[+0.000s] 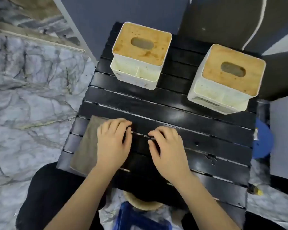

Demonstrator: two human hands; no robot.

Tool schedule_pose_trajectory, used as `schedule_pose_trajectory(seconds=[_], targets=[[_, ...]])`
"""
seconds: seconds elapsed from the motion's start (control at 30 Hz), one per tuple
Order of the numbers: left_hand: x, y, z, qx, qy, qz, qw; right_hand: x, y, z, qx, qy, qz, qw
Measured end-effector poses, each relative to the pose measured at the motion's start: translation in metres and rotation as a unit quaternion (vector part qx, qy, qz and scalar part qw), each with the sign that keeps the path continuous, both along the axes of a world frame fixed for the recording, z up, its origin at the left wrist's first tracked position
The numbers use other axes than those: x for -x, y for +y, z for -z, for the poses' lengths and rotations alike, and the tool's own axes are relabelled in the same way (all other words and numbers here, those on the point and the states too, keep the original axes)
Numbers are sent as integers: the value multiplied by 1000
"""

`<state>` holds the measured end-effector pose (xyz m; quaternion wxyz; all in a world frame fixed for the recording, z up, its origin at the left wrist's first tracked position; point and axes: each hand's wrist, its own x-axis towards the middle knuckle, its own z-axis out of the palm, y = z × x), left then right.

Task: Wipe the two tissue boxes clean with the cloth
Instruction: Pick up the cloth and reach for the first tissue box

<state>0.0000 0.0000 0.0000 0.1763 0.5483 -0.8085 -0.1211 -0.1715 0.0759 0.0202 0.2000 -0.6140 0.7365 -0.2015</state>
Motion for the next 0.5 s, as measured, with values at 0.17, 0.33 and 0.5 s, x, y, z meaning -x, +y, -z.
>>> schedule_pose_trajectory(seconds=[0.17, 0.33, 0.5], targets=[[-29, 1, 26, 72, -46, -69, 994, -18, -13, 35, 64, 71, -51, 994], [-58, 13, 34, -6, -77, -87, 993, -25, -6, 50, 96, 111, -63, 987], [-68, 13, 50, -36, -88, -111, 989, -33, 10, 54, 92, 97, -30, 991]])
